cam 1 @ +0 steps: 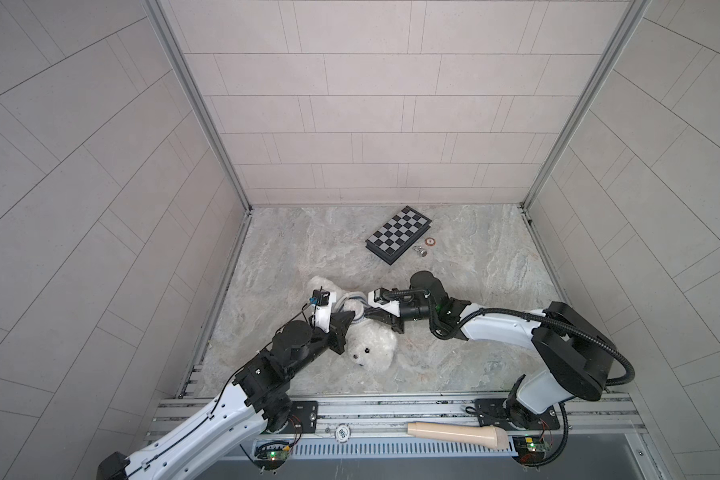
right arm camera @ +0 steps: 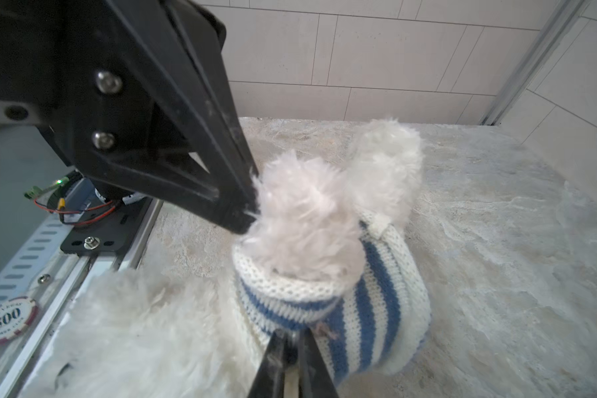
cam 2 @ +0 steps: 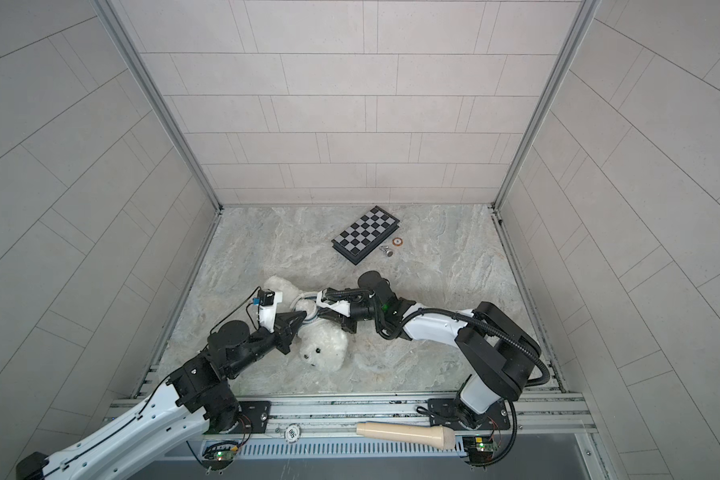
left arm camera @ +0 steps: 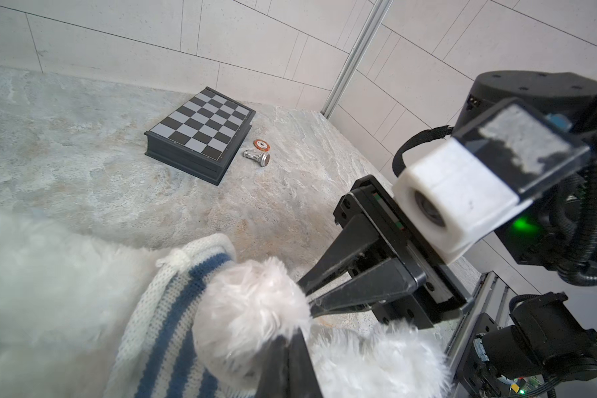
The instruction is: Dress the teddy bear
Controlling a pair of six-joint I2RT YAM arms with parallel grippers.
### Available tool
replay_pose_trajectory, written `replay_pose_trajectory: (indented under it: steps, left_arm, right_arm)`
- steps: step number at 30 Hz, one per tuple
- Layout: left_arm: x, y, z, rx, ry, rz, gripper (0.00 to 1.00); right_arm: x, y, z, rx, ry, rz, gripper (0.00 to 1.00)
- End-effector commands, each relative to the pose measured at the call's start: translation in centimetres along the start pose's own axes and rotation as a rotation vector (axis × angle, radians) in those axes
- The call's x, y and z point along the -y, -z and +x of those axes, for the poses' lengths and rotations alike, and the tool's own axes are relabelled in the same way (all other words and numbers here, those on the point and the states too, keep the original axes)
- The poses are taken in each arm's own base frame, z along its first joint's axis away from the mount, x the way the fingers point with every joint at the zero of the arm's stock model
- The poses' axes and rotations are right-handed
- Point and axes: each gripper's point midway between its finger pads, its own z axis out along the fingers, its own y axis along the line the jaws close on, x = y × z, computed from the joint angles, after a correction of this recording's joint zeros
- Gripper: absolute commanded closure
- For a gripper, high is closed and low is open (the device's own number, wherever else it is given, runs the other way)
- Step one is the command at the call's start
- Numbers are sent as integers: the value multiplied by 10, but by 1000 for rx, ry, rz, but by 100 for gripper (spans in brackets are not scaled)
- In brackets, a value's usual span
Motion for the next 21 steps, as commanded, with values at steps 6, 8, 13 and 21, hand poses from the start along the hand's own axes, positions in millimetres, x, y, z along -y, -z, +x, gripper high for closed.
replay_pose_trajectory:
  steps: [6,8,13,21]
  left_arm:
    - [14,11,-40,124,5,29,100]
    - [12,11,-38,122,4,22,100]
    - [6,9,-35,116,10,-6,100]
    - [-4,4,-35,115,30,-69,100]
  right_arm:
    - [10,-1,16,-77,41,34,100]
    - [10,0,15,-74,45,39,100]
    - [13,6,12,-77,64,64,100]
    - [24,26,-11,-46,91,157,75]
